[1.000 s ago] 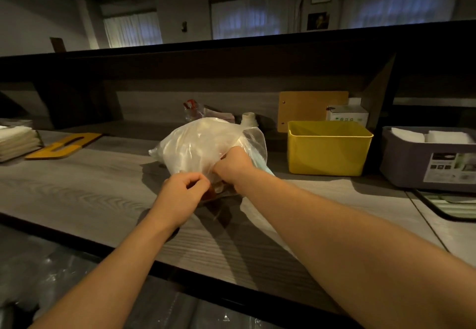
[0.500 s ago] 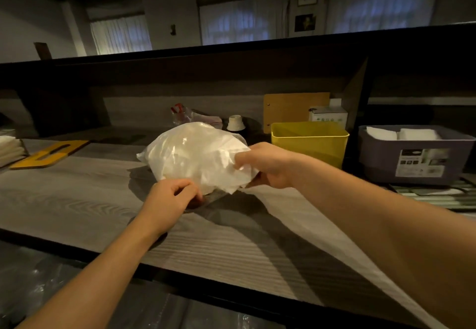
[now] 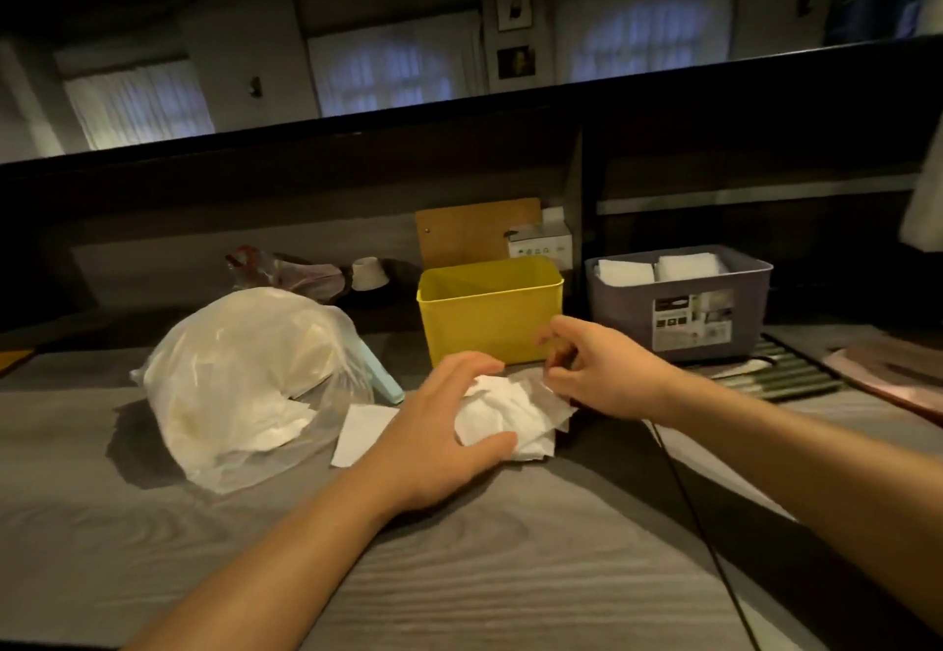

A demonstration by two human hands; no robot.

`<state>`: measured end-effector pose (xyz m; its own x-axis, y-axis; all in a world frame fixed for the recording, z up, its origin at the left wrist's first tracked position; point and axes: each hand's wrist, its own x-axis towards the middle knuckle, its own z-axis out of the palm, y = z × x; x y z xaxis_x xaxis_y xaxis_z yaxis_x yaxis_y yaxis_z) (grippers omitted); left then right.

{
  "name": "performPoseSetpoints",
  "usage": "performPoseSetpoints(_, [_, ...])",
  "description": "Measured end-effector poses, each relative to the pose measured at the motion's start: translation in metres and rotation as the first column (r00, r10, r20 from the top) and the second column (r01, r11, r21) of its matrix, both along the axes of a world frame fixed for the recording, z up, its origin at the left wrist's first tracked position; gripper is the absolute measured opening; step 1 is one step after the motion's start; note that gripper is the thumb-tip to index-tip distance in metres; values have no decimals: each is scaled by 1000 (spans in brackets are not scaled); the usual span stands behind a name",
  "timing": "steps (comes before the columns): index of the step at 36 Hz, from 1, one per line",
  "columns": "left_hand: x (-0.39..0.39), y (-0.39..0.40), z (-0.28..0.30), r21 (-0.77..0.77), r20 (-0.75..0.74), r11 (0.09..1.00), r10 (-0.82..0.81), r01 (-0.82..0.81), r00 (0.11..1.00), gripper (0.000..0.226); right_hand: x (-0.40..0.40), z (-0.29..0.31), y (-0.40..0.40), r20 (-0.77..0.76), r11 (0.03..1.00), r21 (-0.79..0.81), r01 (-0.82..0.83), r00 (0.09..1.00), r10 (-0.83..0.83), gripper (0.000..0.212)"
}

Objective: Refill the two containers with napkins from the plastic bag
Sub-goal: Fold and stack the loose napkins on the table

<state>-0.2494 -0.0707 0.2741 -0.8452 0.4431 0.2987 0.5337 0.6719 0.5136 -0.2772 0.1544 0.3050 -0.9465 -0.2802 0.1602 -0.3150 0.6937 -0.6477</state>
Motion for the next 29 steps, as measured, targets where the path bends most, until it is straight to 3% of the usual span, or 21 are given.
performPoseSetpoints(3, [-15, 18, 1, -176, 31, 984, -26, 31, 999, 72, 8, -7, 14, -166, 988, 73, -137, 975, 147, 41])
performPoseSetpoints(6, [-27, 31, 5, -180, 51, 982, -48, 57, 998, 64, 12, -11, 23, -145, 933, 136, -333, 925, 352, 46])
performPoseSetpoints(8, [-32, 34, 5, -160, 47, 985, -58, 65, 997, 54, 10, -16, 25, -157, 911, 161, -380, 901, 404, 47])
performPoseSetpoints(13, [-36, 18, 5, -25, 135, 996, -85, 89, 987, 62, 2, -19, 32, -191, 931, 120, -345, 912, 363, 41])
performPoseSetpoints(17, [-31, 7, 9, -17, 210, 988, -146, 153, 967, 78, 0, -20, 37, -193, 951, 89, -295, 932, 307, 37])
performPoseSetpoints(23, [-24, 6, 11, -17, 235, 983, -171, 180, 957, 71, 2, -23, 38, -85, 962, -107, -250, 967, 241, 27])
performPoseSetpoints(29, [-31, 6, 5, 98, 210, 993, -88, 69, 974, 62, 0, -26, 27, -251, 947, -316, -62, 968, -21, 19])
